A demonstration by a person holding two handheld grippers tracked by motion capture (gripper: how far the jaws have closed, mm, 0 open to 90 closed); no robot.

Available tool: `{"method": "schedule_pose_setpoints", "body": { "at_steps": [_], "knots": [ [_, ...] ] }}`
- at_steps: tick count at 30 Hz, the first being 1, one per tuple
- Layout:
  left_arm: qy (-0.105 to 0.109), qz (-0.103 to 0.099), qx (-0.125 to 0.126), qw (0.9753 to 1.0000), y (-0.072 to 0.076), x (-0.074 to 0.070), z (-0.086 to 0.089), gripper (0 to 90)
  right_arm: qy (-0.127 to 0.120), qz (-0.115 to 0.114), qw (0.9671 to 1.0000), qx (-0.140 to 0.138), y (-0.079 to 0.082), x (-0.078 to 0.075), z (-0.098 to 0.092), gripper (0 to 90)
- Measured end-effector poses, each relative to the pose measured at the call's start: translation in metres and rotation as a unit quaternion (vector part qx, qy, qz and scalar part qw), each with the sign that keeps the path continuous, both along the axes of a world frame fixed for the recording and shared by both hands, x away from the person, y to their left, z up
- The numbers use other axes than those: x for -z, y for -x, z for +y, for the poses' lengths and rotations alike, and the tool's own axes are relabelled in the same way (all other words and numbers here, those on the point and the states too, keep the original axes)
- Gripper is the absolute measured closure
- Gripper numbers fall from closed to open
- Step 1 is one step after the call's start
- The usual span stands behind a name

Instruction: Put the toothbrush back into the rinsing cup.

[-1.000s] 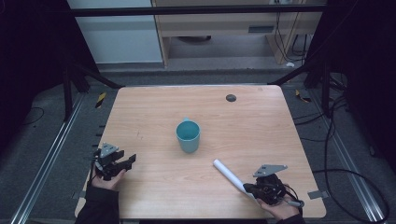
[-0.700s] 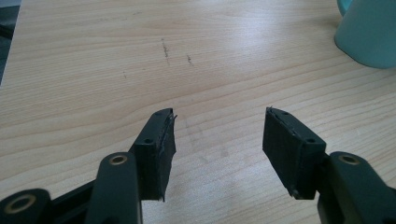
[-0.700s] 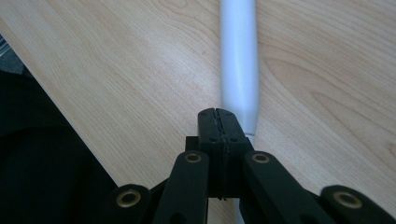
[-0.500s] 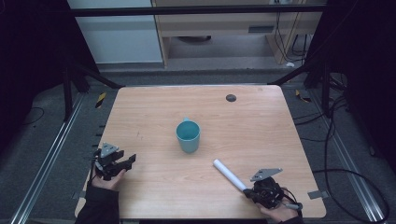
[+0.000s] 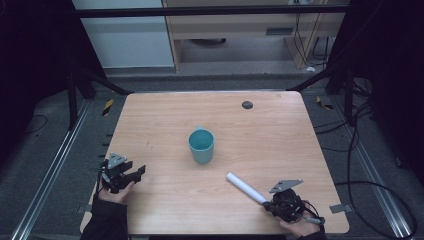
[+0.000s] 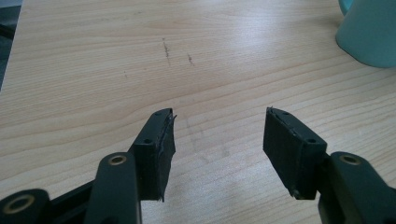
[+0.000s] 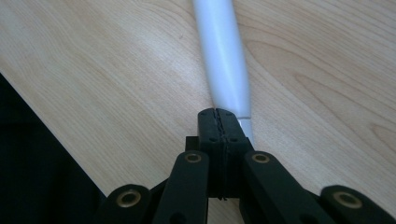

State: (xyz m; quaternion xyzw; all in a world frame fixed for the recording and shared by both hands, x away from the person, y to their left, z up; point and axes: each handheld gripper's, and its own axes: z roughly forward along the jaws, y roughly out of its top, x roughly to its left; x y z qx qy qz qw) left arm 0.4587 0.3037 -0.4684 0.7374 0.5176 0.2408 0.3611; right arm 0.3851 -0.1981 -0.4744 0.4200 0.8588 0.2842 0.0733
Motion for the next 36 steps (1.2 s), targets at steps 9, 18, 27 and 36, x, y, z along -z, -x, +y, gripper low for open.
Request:
{"method": "schedule_pose_setpoints", "body": {
  "at_steps": [9,18,27,36],
  "knots": [
    [-0.001,0.0,-0.001,1.0,0.0,0.0,0.0,42.6,0.008,-0.001,0.9998,0.019,-0.003,0.001,-0.002,90.0],
    [-0.002,0.0,-0.001,1.0,-0.001,0.0,0.0,42.6,0.018,-0.004,0.9994,0.031,-0.007,0.003,-0.004,90.0],
    [-0.002,0.0,0.0,1.0,-0.001,0.0,0.0,42.6,0.024,-0.001,0.9986,0.047,-0.011,0.003,-0.006,90.0],
    [-0.002,0.0,-0.001,1.0,-0.001,0.0,0.0,42.6,0.029,-0.003,0.9978,0.059,-0.015,0.003,-0.012,90.0]
  ]
}}
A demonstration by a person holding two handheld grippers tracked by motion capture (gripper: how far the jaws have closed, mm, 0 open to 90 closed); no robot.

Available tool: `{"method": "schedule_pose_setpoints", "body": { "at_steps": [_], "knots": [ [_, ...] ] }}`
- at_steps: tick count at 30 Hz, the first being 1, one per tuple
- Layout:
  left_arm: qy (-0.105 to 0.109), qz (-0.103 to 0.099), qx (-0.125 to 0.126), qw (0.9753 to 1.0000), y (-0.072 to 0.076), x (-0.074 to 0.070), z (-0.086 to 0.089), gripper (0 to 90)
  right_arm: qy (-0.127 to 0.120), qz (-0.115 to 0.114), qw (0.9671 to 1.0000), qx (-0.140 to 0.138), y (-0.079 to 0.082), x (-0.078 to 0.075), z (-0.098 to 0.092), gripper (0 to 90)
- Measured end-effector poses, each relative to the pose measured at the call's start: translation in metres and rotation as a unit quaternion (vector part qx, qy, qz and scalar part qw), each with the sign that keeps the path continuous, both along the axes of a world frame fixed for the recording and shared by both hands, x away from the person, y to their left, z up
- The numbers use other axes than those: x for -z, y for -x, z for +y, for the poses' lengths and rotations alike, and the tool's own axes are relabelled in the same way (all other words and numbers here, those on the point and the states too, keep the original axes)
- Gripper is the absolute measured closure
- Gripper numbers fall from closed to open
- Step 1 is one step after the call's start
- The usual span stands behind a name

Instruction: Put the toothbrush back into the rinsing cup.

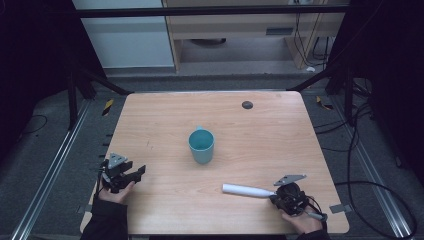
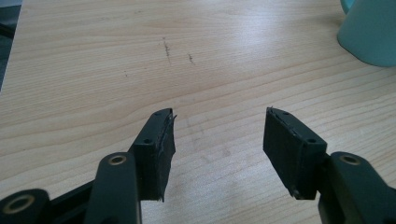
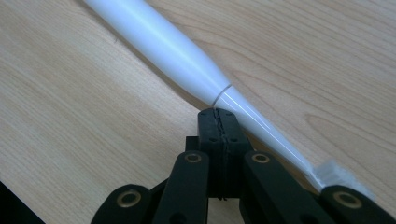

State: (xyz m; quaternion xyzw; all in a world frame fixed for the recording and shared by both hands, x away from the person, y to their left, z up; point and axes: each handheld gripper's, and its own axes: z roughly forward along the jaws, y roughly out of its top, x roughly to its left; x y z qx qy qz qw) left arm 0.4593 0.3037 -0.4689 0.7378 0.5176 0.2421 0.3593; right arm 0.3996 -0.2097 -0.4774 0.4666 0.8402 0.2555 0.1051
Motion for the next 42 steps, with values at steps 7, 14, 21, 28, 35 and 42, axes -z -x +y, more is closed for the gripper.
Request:
{"method": "schedule_pose_setpoints", "body": {
  "at_steps": [7,14,21,28,35,42],
  "knots": [
    [0.001,0.0,0.0,1.0,0.0,0.0,0.0,42.6,0.005,-0.002,0.9999,0.014,-0.005,0.001,-0.003,90.0],
    [0.001,0.0,-0.001,1.0,0.0,0.0,0.0,42.6,0.007,-0.001,0.9998,0.02,-0.011,0.001,-0.004,90.0],
    [0.0,0.0,-0.001,1.0,0.0,0.0,0.0,42.7,0.012,-0.005,0.9995,0.029,-0.016,0.001,-0.007,90.0],
    [0.0,0.0,-0.001,1.0,0.0,0.0,0.0,42.7,0.012,-0.011,0.9989,0.045,-0.021,0.0,-0.012,90.0],
    [0.001,-0.001,-0.001,1.0,0.0,0.0,0.0,42.6,0.013,-0.009,0.9984,0.054,-0.026,0.001,-0.015,90.0],
    [-0.001,0.0,0.0,1.0,0.0,0.0,0.0,42.6,0.013,-0.024,0.9983,0.051,-0.026,-0.003,-0.012,90.0]
  ]
}}
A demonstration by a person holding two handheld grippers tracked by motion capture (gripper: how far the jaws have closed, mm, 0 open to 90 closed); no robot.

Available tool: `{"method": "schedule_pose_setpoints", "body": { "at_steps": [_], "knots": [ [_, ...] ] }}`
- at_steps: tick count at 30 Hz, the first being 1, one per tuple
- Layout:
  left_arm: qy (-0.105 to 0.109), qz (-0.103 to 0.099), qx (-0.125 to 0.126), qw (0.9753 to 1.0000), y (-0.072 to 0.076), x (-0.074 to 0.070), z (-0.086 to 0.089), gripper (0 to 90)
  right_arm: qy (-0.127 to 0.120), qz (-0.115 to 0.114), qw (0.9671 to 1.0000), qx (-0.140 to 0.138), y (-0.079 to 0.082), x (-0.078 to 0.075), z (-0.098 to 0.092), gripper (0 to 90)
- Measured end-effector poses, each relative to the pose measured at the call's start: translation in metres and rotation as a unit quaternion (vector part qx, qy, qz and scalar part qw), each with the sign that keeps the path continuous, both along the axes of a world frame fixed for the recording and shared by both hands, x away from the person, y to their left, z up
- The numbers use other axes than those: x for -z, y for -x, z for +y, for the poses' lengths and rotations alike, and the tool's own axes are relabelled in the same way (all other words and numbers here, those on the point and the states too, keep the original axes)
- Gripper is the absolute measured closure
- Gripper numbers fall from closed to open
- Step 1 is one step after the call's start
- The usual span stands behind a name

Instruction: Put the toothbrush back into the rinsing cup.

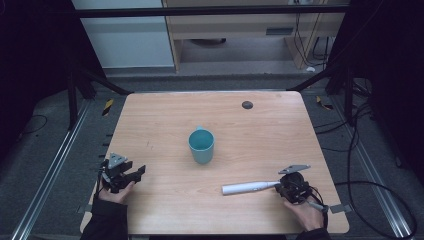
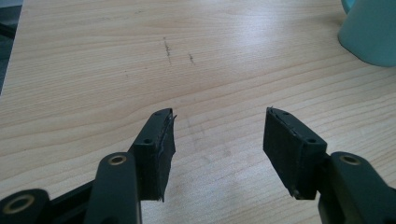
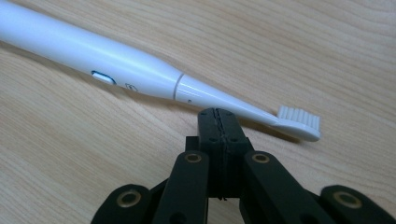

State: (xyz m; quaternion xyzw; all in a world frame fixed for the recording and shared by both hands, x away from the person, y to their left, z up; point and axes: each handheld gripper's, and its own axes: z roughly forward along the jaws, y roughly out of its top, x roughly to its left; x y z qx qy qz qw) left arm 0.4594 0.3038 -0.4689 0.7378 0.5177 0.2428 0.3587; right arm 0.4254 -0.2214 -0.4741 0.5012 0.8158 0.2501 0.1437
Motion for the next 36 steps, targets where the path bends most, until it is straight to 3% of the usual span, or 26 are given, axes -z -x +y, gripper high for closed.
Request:
{"method": "schedule_pose_setpoints", "body": {
  "at_steps": [14,18,24,36],
  "knots": [
    [-0.001,0.001,0.0,1.0,-0.001,0.001,0.0,42.6,-0.028,-0.047,0.9985,-0.008,-0.006,-0.013,0.019,90.0],
    [0.0,0.001,-0.002,1.0,-0.001,0.001,0.0,42.7,-0.048,-0.06,0.997,-0.008,-0.012,-0.015,0.027,90.0],
    [0.001,0.001,-0.002,1.0,-0.001,0.001,0.0,42.6,-0.063,-0.057,0.9963,-0.011,-0.02,-0.014,0.035,90.0],
    [-0.001,0.001,-0.001,1.0,-0.001,0.001,0.0,42.8,-0.09,-0.048,0.9937,-0.046,-0.024,-0.012,0.07,90.0]
  ]
}}
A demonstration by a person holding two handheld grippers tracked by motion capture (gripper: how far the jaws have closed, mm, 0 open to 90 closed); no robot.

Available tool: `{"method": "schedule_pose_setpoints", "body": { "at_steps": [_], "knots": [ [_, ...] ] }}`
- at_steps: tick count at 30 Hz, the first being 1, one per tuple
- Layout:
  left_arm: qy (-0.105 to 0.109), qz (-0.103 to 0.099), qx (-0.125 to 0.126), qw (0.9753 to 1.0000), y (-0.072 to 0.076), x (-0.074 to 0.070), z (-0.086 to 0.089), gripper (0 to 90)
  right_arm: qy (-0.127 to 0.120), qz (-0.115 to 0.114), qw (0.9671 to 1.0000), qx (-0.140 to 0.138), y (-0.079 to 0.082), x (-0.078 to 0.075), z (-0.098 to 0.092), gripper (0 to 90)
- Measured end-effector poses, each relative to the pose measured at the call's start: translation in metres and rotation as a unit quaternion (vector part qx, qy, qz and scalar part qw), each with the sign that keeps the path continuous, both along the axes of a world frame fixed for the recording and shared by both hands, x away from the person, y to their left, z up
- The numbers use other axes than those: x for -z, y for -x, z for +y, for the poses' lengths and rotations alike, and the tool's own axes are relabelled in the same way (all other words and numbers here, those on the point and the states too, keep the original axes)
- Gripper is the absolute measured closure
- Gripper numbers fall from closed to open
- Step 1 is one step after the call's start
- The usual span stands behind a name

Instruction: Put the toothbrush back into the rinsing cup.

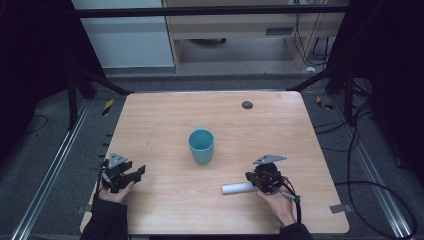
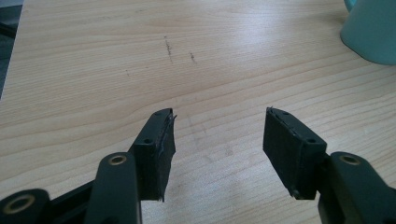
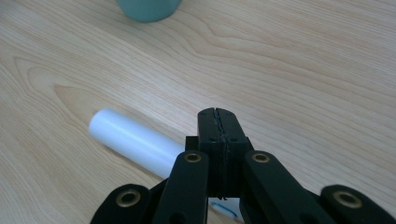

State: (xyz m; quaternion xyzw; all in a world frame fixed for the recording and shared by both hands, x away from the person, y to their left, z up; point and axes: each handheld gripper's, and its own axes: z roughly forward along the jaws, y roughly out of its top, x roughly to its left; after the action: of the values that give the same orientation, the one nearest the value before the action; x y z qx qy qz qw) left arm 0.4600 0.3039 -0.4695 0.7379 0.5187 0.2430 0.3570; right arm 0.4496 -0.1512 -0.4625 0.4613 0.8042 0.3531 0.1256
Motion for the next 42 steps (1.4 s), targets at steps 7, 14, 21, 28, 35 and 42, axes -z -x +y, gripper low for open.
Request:
{"method": "schedule_pose_setpoints", "body": {
  "at_steps": [7,14,21,28,35,42],
  "knots": [
    [-0.005,0.001,0.001,1.0,0.0,0.0,0.0,43.1,-0.002,0.011,0.9998,-0.015,-0.001,0.007,0.02,90.0],
    [-0.005,0.003,0.0,1.0,0.0,0.0,0.0,43.1,0.0,0.017,0.9995,-0.027,-0.003,0.011,0.031,90.0],
    [-0.006,0.002,0.001,1.0,0.0,0.0,0.001,43.1,0.004,0.025,0.9991,-0.033,-0.004,0.015,0.038,90.0],
    [-0.006,0.002,0.001,1.0,0.0,0.0,0.001,43.0,0.011,0.028,0.9988,-0.039,-0.002,0.014,0.037,90.0],
    [-0.003,0.001,0.0,1.0,0.0,0.0,0.0,43.0,0.014,0.038,0.9982,-0.044,0.002,0.015,0.038,90.0],
    [-0.003,0.002,0.0,1.0,0.0,0.0,0.0,43.0,0.022,0.044,0.9977,-0.047,0.008,0.017,0.034,90.0]
  ]
}}
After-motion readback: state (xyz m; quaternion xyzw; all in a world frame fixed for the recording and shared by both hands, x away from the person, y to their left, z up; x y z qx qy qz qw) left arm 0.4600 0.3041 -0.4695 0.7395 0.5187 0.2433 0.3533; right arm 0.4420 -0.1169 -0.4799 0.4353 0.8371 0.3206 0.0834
